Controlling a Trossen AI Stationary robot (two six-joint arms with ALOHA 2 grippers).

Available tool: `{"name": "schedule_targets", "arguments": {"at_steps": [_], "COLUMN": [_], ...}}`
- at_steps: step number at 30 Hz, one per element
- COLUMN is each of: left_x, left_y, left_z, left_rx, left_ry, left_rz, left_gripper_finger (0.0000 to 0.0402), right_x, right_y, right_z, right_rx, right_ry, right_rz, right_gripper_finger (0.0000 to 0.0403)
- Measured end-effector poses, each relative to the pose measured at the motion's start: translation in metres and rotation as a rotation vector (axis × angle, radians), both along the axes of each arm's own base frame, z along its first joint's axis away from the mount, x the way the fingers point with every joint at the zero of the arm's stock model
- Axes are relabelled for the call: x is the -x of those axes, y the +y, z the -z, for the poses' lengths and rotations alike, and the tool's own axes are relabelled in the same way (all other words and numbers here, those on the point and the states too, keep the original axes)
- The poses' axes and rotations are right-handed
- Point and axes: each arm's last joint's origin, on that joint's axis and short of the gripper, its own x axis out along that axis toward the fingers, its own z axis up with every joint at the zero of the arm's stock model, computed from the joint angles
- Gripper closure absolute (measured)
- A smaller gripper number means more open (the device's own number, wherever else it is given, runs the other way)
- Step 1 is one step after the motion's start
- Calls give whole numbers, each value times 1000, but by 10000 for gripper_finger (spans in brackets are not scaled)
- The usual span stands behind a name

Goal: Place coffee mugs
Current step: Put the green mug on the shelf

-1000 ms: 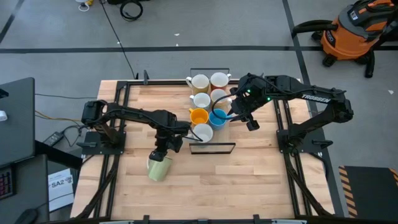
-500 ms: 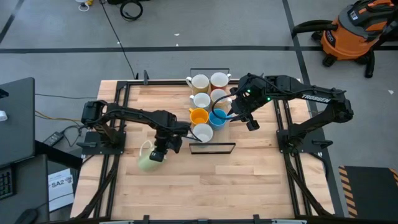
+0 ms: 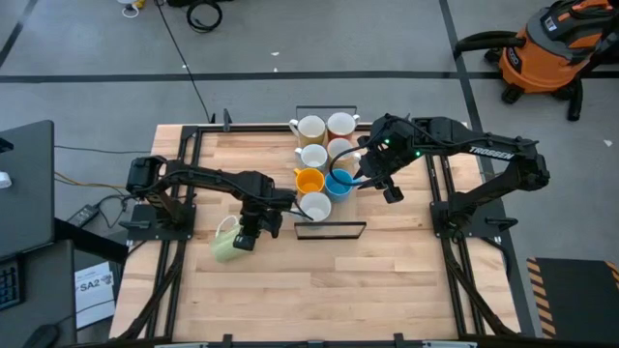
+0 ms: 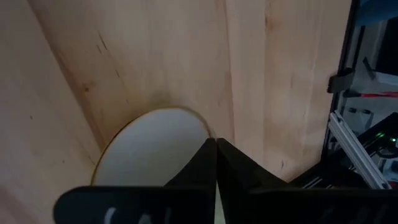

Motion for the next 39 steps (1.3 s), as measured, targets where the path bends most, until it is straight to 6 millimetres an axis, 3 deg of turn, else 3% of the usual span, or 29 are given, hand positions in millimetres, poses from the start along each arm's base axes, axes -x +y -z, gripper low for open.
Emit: {"name": "schedule_targets", "arguments": {"at_steps": [9,22,29,39], "left_x": [3,3,4,5], "left_y": [0,1,1,1], "left_z": [-1,0,0,0], "left_rx": [2,-44,-30,-27], "left_ry": [31,31,2,-65], "left_rz": [-11,-1,97,247], "left_gripper_finger": [391,295,239,230], "right_x": [0,0,0,0], "right_y": [0,0,0,0], "right_z": [0,0,0,0], "right_rx": [0,0,0,0], "right_ry": [0,0,0,0], "right_rz": [0,0,0,0], "right_gripper_finger": [266,266,266,266]}}
